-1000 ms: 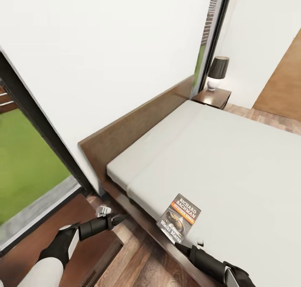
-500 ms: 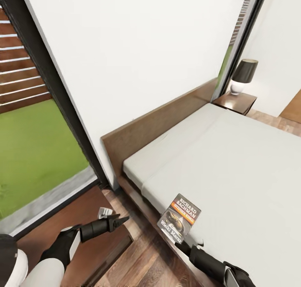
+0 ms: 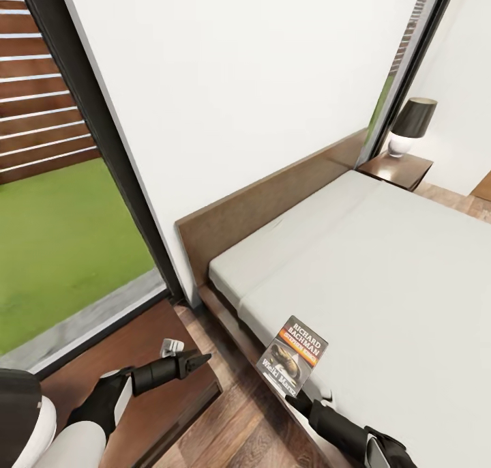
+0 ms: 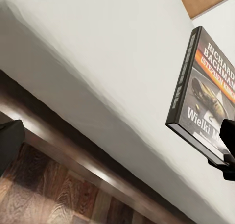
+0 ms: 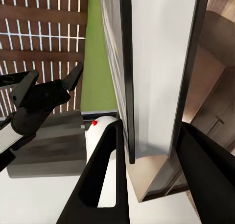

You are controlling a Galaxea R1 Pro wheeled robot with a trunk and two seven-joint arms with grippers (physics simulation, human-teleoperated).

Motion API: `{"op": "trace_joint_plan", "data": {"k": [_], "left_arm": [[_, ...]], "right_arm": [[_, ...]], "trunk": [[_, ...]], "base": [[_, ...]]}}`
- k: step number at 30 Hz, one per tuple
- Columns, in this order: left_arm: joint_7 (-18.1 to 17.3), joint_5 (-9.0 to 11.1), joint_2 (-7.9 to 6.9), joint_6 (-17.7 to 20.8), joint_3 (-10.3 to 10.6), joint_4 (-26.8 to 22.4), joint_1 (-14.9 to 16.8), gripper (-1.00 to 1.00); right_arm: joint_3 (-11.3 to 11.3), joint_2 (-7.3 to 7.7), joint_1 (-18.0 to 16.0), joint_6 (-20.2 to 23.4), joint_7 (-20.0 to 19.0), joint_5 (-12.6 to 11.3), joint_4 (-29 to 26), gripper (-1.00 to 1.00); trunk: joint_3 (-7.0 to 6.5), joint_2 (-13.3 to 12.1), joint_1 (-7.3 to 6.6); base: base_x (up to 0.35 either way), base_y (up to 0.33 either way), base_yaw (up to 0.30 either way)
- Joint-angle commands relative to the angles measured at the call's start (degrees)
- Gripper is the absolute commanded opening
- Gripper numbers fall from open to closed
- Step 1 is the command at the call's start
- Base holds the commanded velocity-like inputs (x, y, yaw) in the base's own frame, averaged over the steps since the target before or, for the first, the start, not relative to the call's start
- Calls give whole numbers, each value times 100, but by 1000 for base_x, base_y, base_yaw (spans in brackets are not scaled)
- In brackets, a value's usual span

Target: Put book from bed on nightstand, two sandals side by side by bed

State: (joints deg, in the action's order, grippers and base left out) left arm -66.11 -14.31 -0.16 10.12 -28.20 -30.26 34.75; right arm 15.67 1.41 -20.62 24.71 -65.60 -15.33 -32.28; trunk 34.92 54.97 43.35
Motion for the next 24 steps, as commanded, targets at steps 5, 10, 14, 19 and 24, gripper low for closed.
{"op": "trace_joint_plan", "data": {"k": [5, 10, 14, 19, 24], "left_arm": [[-43, -46, 7, 60, -45, -6, 6, 100], [-51, -46, 7, 60, -45, -6, 6, 100], [-51, -46, 7, 60, -45, -6, 6, 100], [-51, -46, 9, 60, -45, -6, 6, 100], [-51, -46, 10, 60, -45, -6, 6, 100]], "right_arm": [[6, 0, -2, 52, -14, -31, 2, -100], [6, 0, -3, 52, -14, -32, 2, -100], [6, 0, -3, 52, -14, -32, 2, -100], [6, 0, -3, 52, -14, -32, 2, -100], [6, 0, -3, 52, -14, -32, 2, -100]], "trunk": [[5, 4, 0], [5, 4, 0], [5, 4, 0], [5, 4, 0], [5, 4, 0]], "base": [[-75, 0, 0], [-105, 0, 0], [-10, 0, 21], [-1, 0, 195], [0, 0, 275]]}}
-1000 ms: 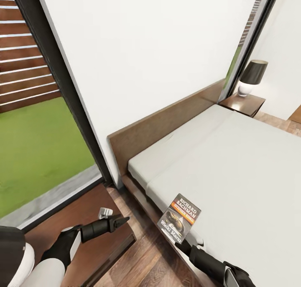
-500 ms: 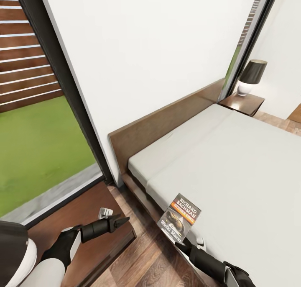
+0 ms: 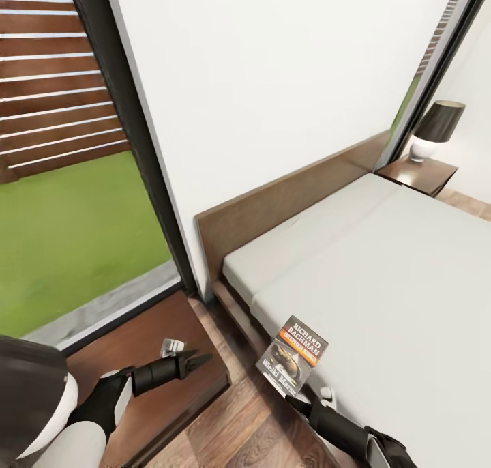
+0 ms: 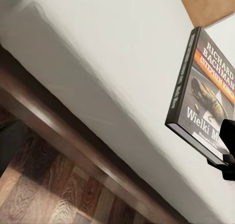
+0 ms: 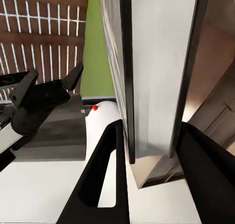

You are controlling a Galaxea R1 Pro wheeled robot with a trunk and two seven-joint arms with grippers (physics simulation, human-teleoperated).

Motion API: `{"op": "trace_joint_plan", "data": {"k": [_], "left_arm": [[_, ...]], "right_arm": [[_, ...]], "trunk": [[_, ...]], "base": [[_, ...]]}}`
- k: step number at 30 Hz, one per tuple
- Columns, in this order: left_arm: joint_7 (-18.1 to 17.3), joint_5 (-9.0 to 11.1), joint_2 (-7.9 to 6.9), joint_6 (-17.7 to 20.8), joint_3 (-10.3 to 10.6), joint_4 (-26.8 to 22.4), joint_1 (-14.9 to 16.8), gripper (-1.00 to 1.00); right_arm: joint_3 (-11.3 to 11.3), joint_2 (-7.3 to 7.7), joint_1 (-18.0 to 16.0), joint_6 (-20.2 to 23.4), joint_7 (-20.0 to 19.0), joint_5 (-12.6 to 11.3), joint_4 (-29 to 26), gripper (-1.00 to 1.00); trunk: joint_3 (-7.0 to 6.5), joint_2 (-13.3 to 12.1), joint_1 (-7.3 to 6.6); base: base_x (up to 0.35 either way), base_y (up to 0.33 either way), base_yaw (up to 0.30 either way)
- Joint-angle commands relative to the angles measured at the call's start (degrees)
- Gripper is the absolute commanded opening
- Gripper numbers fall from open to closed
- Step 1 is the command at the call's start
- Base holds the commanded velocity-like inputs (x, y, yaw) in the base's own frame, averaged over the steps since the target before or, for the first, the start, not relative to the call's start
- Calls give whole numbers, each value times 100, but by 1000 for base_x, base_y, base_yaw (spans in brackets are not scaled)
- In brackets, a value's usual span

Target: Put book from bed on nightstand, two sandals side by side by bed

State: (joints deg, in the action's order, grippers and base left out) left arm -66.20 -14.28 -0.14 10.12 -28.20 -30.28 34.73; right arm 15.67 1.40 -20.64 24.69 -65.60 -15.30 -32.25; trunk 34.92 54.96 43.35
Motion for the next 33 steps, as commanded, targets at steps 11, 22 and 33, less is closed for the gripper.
{"op": "trace_joint_plan", "data": {"k": [11, 22, 33], "left_arm": [[-37, -48, 14, 60, -37, -4, 7, 100], [-33, -42, 48, 60, -39, 4, 7, 100], [-39, -40, 49, 60, -42, 5, 7, 100]], "right_arm": [[6, 0, -1, 53, -14, -34, 0, -100], [-2, -1, -2, 53, -14, -17, 0, -100], [-3, -7, 2, 53, -14, -18, 0, -100]], "trunk": [[5, 4, 0], [5, 4, 0], [-12, 4, 0]], "base": [[0, 0, 265], [0, 0, 22], [0, 0, 114]]}}
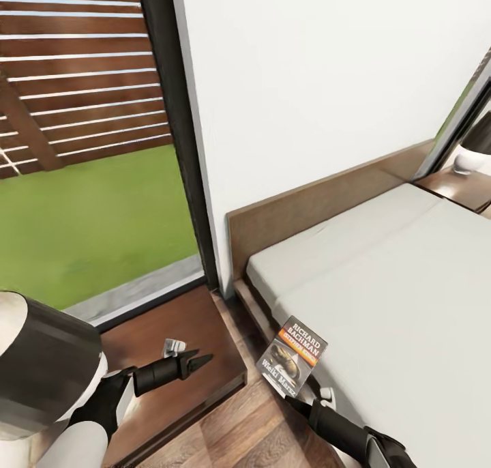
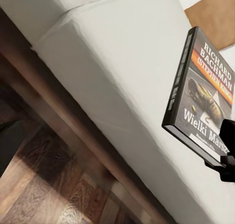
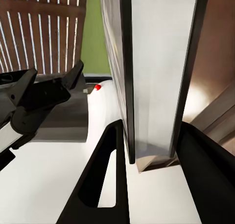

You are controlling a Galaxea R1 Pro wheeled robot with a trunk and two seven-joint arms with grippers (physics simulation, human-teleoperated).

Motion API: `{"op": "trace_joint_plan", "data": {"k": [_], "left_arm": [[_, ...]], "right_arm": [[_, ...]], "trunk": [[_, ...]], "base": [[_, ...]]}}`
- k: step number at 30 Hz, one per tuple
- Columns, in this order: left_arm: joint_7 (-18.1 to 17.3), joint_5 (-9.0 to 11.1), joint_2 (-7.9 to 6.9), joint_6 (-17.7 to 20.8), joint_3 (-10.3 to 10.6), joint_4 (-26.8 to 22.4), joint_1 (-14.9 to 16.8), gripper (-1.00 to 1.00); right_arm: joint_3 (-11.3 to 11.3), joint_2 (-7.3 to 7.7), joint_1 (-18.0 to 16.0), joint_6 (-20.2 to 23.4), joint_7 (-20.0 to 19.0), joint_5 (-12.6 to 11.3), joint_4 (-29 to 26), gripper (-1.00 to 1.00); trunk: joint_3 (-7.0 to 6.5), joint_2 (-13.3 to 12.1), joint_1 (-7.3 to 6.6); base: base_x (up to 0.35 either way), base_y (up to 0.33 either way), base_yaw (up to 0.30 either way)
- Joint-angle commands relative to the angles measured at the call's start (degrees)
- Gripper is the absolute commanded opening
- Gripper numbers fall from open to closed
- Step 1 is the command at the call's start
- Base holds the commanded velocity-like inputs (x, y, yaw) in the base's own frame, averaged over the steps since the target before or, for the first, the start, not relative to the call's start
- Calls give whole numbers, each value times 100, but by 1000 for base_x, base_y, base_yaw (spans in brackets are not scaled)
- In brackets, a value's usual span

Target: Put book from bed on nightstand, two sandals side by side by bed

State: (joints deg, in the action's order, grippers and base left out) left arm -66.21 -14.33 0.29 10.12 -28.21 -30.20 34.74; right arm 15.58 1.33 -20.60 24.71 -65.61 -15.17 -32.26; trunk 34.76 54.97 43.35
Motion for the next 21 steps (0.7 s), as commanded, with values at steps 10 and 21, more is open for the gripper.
{"op": "trace_joint_plan", "data": {"k": [10, 21], "left_arm": [[-2004, 7, -214, 78, -272, -3, 6, 100], [-2379, 9, -362, 104, -825, -2, 6, 100]], "right_arm": [[6, 7, -5, 52, -14, -30, 1, -100], [8, 8, -5, 52, -14, -32, 1, -100]], "trunk": [[1, 4, 0], [1, 4, 0]], "base": [[0, 0, 37], [0, 0, 0]]}}
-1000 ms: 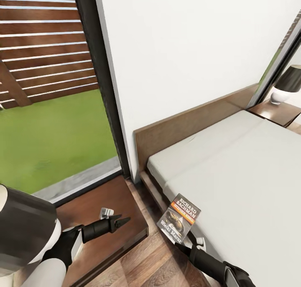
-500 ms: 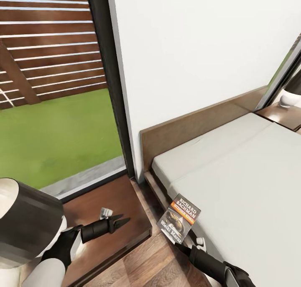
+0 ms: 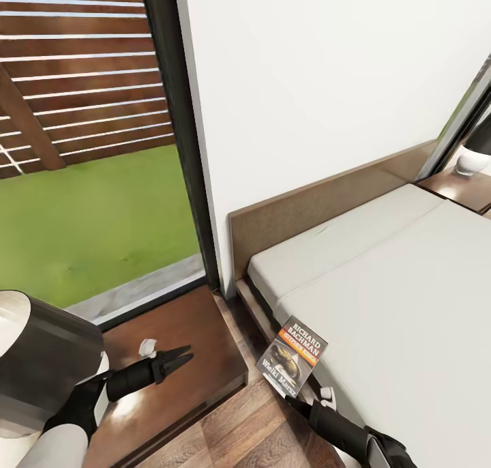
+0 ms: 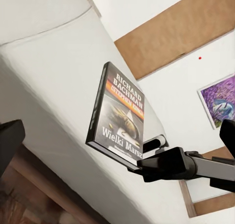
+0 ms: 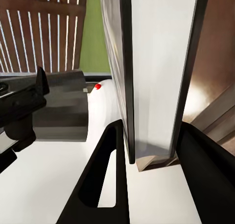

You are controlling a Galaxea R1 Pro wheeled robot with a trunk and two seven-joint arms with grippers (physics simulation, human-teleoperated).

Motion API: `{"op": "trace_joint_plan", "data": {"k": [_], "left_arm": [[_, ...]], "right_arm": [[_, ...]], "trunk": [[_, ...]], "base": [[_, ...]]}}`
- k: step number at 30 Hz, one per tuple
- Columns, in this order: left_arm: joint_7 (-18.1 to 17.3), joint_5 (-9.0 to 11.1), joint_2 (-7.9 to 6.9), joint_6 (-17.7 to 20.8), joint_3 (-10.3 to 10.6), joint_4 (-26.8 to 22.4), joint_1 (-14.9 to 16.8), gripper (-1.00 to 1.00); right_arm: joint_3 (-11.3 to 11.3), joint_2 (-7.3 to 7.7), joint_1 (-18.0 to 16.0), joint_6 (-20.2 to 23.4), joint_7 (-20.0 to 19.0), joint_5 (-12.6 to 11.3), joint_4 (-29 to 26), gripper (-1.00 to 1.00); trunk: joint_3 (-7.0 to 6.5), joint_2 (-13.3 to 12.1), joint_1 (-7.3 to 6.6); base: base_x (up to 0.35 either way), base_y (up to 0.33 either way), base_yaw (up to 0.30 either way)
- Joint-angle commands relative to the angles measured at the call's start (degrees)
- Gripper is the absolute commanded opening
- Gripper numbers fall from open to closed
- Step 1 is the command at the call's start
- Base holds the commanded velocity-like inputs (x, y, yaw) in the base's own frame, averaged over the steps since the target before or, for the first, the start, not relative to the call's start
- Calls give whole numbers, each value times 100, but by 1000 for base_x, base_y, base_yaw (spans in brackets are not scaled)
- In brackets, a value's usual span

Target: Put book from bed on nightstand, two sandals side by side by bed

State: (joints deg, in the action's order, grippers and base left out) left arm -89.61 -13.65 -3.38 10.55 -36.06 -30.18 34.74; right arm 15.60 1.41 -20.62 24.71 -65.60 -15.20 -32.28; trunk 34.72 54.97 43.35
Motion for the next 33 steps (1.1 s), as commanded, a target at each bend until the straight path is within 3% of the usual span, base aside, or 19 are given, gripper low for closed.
{"op": "trace_joint_plan", "data": {"k": [1, 8, 15, 21, 33], "left_arm": [[-39, -60, 5, 61, -41, -4, 7, 100], [-39, -59, 4, 61, -46, -1, 7, 100], [-39, -59, 4, 81, -50, -1, 7, 100], [-39, -66, 4, 364, -48, -5, 7, 100], [-39, -68, 4, 404, -42, -5, 7, 100]], "right_arm": [[6, 0, -3, 51, -14, -28, 2, -100], [5, -4, -2, 51, -14, -28, 2, -100], [5, -7, -1, 51, -14, -27, 2, -100], [5, -6, -3, 51, -14, -26, 2, -100], [5, -3, -3, 51, -14, -26, 2, -100]], "trunk": [[5, 4, 0], [5, 4, 0], [5, 4, 0], [5, 4, 0], [5, 4, 0]], "base": [[0, 0, 0], [-19, 0, 0], [-218, 0, 0], [-24, 0, 11], [-1, 0, 246]]}}
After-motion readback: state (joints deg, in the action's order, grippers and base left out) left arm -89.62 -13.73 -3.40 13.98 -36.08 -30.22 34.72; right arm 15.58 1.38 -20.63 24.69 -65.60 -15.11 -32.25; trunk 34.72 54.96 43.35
